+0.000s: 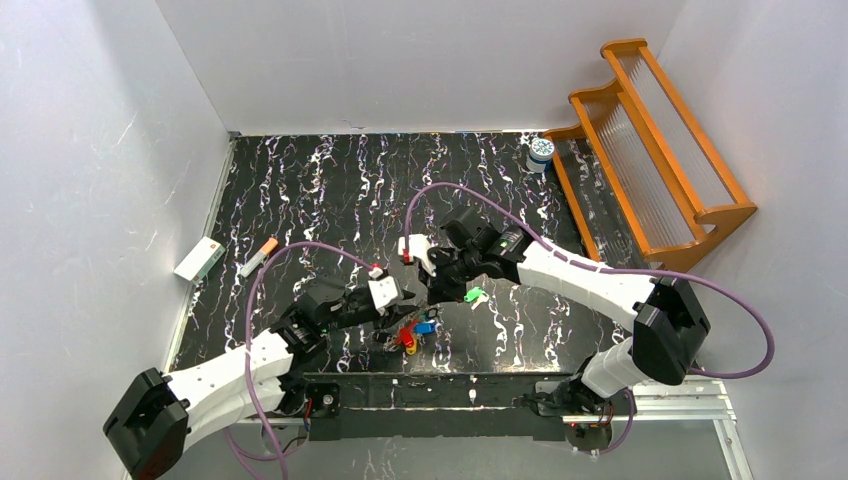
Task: Put the keys on the keyring
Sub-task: Adjust the key on the keyring.
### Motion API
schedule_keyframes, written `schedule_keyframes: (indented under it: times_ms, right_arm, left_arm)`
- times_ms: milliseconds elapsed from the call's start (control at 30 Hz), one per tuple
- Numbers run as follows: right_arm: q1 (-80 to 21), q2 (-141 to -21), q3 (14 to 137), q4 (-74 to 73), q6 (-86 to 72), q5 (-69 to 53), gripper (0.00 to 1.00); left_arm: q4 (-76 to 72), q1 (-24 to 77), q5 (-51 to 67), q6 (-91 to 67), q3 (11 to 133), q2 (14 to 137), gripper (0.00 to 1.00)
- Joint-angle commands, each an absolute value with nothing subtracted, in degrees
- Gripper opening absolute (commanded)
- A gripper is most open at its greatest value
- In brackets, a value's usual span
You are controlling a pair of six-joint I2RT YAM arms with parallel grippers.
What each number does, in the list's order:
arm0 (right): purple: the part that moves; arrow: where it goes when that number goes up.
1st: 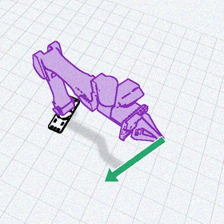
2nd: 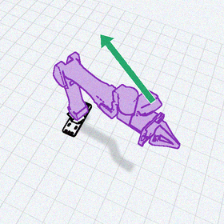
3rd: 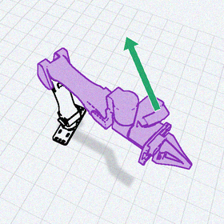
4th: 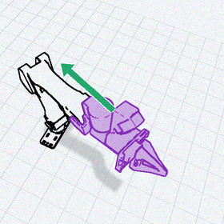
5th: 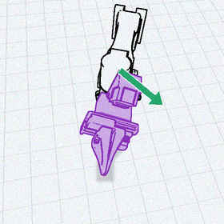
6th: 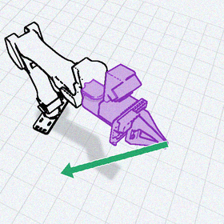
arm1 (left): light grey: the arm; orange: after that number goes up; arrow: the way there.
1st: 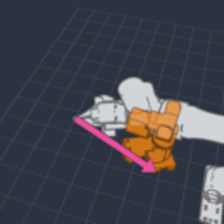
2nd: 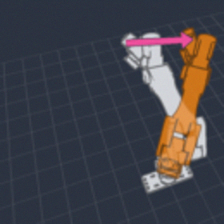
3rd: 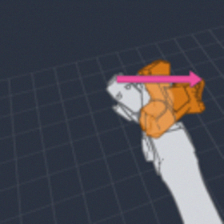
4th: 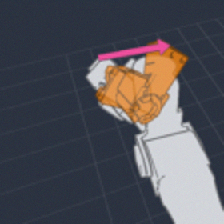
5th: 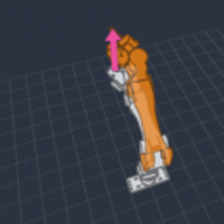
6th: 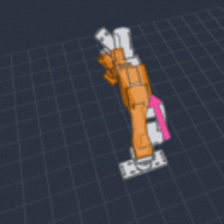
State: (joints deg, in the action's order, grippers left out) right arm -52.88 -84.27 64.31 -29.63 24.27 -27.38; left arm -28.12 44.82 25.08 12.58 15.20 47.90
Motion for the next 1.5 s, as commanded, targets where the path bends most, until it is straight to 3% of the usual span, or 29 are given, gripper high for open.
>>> schedule_keyframes:
  times_ms: [0, 433, 733, 1167, 1367, 1467]
  right_arm:
    - [-53.6, -83.14, 66.71, -28.79, 25.14, -29.13, 0.01]
    - [-54.15, -82.97, 66.62, -27.83, 24.96, -29.09, 0.01]
    - [-54.27, -82.73, 66.63, -27.48, 24.96, -29.09, 0.01]
    - [-54.24, -80.16, 64.16, -24.04, 24.96, -29.73, 0.01]
    - [-54.31, -80.16, 63.95, -23.7, 24.96, -29.8, 0.01]
    - [-54.24, -80.07, 63.45, -22.93, 24.97, -29.7, 0.01]
  left_arm:
    - [-29.8, 45.0, 28.97, 12.99, 17.39, 49.06, 0.27]
    - [-34.9, 45.0, 31.34, 11.67, 16.72, 52.51, 0.18]
    - [-34.89, 45.0, 31.47, 12.28, 16.61, 53.66, 0.0]
    - [-34.89, 45.04, 32.06, 12.74, 17.14, 56.16, 0.11]
    - [-34.89, 45.18, 31.82, 12.61, 16.72, 55.55, 0.0]
    - [-35.02, 45.15, 30.8, 12.52, 16.32, 54.44, 0.0]
